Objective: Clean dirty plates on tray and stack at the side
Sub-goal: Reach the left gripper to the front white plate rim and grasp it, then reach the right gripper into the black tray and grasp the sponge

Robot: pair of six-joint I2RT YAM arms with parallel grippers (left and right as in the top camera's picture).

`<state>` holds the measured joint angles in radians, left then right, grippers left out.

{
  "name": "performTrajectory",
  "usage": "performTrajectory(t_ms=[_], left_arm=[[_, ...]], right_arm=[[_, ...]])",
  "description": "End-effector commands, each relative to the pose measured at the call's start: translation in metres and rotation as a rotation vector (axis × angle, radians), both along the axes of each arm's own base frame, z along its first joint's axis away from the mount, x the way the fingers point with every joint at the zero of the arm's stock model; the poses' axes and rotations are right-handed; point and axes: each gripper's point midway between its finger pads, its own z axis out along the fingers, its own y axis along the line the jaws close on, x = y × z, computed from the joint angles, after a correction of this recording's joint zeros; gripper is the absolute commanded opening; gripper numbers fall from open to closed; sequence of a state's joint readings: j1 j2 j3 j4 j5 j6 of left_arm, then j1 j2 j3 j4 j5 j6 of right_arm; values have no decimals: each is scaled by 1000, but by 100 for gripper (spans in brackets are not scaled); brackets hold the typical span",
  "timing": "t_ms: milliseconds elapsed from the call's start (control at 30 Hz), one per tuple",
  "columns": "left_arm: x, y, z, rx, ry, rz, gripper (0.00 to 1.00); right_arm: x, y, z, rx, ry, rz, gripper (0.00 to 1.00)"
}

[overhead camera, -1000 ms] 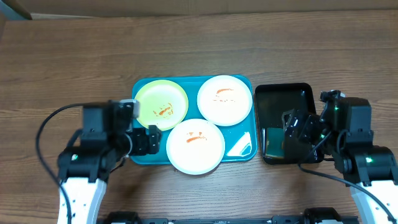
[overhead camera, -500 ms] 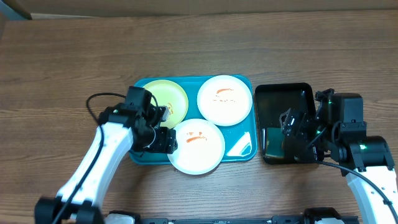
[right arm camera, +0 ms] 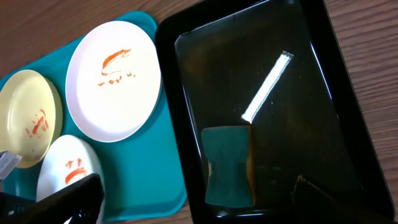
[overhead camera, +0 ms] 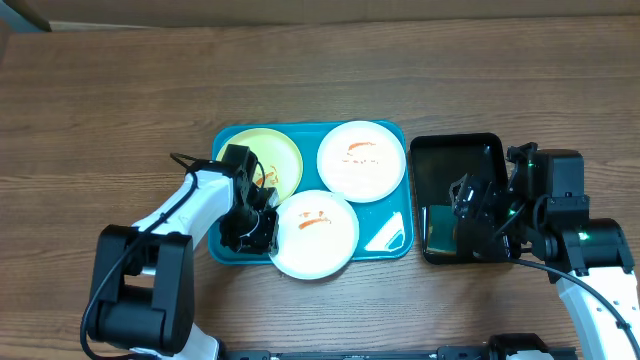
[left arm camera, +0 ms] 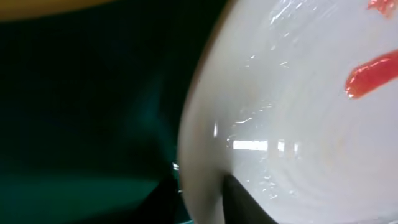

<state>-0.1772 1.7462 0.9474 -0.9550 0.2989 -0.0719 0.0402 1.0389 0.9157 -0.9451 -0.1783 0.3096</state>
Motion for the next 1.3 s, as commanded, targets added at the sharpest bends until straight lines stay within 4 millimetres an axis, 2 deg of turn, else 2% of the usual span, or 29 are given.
performTrajectory(t_ms=[0,133,267,367,567,767,800,967,1167,1267], left_arm=[[8,-3,1,-9,-17,-6,19],[8,-3,1,-10,-18,-6,14],[8,-4,2,-10,-15,13,5],[9,-4,1,-9,-17,19,4],[10,-4,1,-5,-15,38,4],[17,-7,1,-9,-29,85,4],[17,-7,1,-9,-29,88,4],[16,-6,1,-7,-23,87,4],[15,-6,1,-7,-22,87,4],[15,-6,1,-7,-22,87,4]], right_arm=[[5,1,8,-4,-19,4,94],[6,2,0,-1,13,7,87],[7,4,-11,8,60,9,77],[6,4,-21,7,107,9,71],[5,11,-42,21,199,33,67],[-2,37,-70,-29,300,132,65],[-3,35,-78,-83,327,107,62],[-5,23,-100,-218,398,-16,62],[-7,23,-119,-239,459,-27,61],[-9,22,-127,-249,482,-27,56]])
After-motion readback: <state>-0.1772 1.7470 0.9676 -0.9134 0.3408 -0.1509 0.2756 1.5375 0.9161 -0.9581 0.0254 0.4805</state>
